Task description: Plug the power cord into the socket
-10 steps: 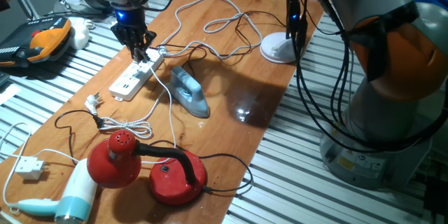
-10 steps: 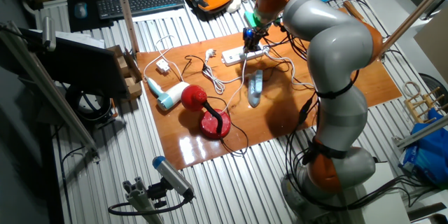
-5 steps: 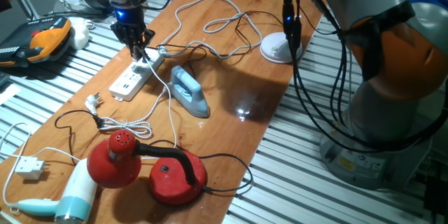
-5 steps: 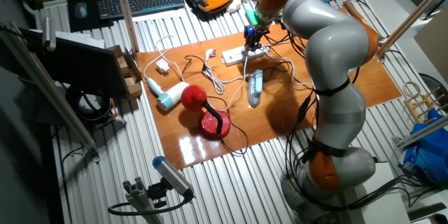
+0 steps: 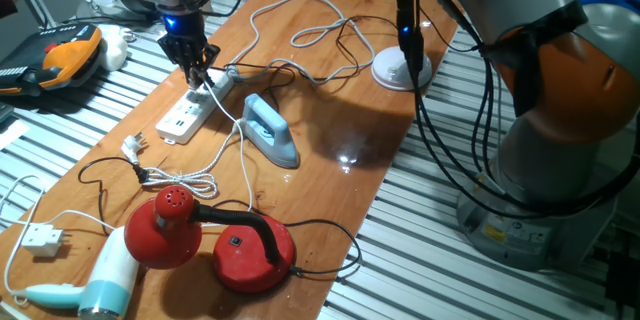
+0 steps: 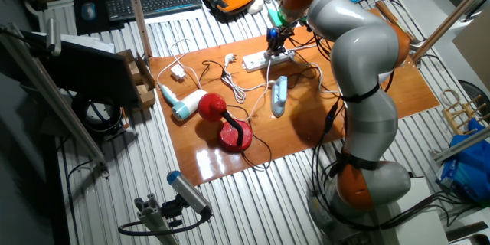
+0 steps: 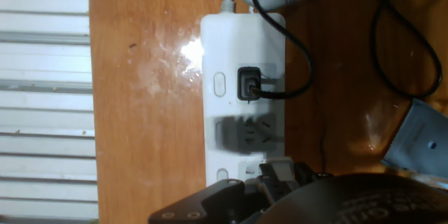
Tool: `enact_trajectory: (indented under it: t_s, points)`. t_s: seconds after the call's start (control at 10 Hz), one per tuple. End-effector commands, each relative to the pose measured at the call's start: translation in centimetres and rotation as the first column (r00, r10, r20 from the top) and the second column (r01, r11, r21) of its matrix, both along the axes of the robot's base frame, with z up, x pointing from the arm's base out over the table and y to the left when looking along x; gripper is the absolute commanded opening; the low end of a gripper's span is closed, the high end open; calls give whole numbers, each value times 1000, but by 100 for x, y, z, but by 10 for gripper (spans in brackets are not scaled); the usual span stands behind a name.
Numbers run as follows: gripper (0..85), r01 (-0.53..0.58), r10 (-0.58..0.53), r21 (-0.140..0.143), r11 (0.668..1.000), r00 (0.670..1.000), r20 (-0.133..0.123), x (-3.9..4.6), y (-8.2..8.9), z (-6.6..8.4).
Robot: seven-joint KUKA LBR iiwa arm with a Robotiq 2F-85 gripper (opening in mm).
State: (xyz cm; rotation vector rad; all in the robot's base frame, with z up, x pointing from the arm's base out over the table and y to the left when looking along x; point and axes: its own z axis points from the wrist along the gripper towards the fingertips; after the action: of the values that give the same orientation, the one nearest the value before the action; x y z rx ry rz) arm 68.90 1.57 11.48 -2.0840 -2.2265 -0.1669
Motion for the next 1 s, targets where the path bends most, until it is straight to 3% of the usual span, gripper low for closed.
enact_trajectory:
  t_s: [0.0, 0.9]
  points:
    - [0, -2, 2, -1, 1000, 1000, -1, 18, -31, -4]
    - [0, 1, -1, 22, 1000, 1000, 6, 77, -108, -284]
